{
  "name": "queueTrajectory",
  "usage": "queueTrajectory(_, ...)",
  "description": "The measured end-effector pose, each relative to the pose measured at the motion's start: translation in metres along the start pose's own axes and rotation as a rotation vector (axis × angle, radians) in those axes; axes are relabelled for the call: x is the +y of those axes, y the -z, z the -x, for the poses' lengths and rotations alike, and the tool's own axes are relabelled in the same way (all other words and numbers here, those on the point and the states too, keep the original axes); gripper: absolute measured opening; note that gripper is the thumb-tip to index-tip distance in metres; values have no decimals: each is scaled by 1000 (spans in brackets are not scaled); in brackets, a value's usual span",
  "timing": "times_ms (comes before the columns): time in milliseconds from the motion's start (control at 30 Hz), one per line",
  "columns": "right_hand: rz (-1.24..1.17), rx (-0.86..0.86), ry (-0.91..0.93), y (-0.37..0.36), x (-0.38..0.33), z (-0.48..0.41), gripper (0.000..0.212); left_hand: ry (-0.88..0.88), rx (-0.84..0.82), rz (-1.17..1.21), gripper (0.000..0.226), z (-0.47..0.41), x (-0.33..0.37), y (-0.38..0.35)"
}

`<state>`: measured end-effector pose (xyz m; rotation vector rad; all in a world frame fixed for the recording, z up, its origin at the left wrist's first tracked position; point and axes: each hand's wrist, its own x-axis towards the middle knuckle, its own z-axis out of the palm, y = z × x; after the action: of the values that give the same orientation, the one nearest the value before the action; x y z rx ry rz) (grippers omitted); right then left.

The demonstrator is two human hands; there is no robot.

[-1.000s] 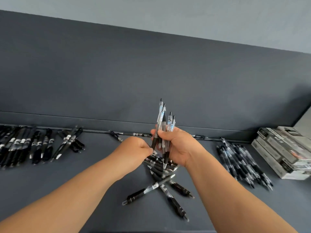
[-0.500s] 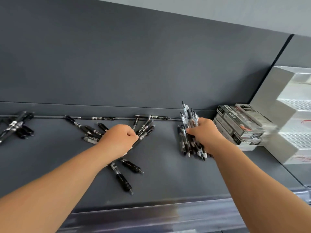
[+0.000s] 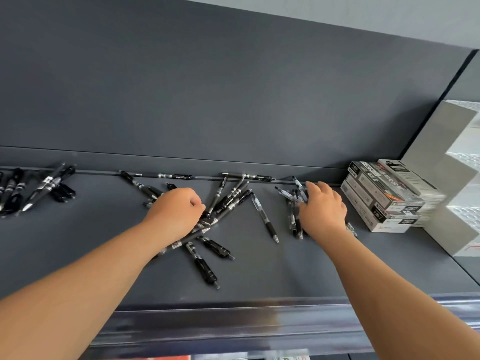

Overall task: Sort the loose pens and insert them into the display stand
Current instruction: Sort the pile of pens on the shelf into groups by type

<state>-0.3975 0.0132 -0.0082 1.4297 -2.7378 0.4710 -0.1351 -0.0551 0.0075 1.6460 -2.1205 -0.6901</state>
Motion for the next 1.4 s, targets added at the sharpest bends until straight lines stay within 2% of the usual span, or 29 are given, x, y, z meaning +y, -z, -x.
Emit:
queueTrajectory(100, 44, -5, 219, -6, -26, 10, 47, 7, 3, -5, 15, -1, -9, 5)
queueTrajectory(167, 46, -144, 401, -17, -45, 18, 44, 5, 8, -6, 14, -2, -15, 7)
queueTrajectory(233, 101, -281, 454, -31, -56, 25, 43, 1, 10, -15, 13, -2, -20, 11)
queueTrajectory(300, 182, -312, 400, -41, -57, 25, 47, -5, 10, -23, 13, -4, -26, 14)
queueTrajectory(433, 285, -256, 203, -41, -50, 18, 58, -17, 30, -39, 14, -9, -37, 21)
queueTrajectory(533, 286, -241, 117, -37, -53, 13, 55, -40, 53, -61, 15, -16, -46, 25)
queueTrajectory(667, 179, -112, 225, -34, -76, 2, 40, -58, 84, -83, 15, -31, -62, 31)
queueTrajectory(767, 71, -90, 261, -34, -92, -20, 34, -52, 127, -135, 22, -45, -75, 38)
queueTrajectory(933, 64, -157, 216, -42, -102, -55, 53, -61, 152, -264, 30, -71, -84, 49)
queueTrajectory(1200, 116, -61, 176, -69, -99, -65, 38, -208, 64, -504, 39, -119, -83, 41)
queueTrajectory(1400, -70, 71, 202, -73, -91, -69, 28, -244, 5, -654, 32, -140, -90, 35)
